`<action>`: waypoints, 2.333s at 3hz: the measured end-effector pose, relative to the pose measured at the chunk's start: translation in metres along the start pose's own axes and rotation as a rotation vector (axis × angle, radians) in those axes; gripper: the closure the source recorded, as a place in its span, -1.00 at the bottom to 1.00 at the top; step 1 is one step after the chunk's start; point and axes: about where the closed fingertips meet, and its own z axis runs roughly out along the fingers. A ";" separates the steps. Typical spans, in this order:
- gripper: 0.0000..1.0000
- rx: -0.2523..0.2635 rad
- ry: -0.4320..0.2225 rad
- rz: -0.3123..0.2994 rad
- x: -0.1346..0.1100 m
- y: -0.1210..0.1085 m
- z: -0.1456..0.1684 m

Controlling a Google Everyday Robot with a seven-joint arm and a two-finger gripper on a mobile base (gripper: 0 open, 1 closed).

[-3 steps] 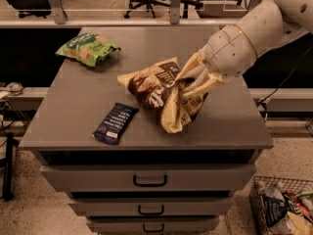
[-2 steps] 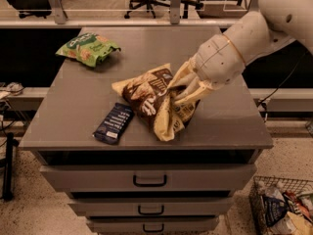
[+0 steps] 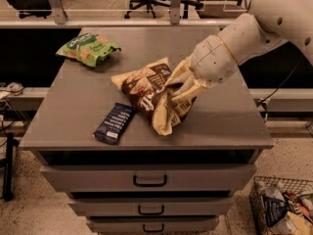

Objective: Move brown chip bag near rxbar blueberry

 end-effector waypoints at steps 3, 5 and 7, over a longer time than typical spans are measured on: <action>-1.00 0.023 0.047 0.017 0.008 -0.009 -0.014; -1.00 0.181 0.142 0.159 0.049 -0.018 -0.100; -1.00 0.398 0.187 0.244 0.063 -0.031 -0.195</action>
Offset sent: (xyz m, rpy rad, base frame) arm 0.0121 -0.0116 0.0089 -0.0237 -0.0204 -0.0404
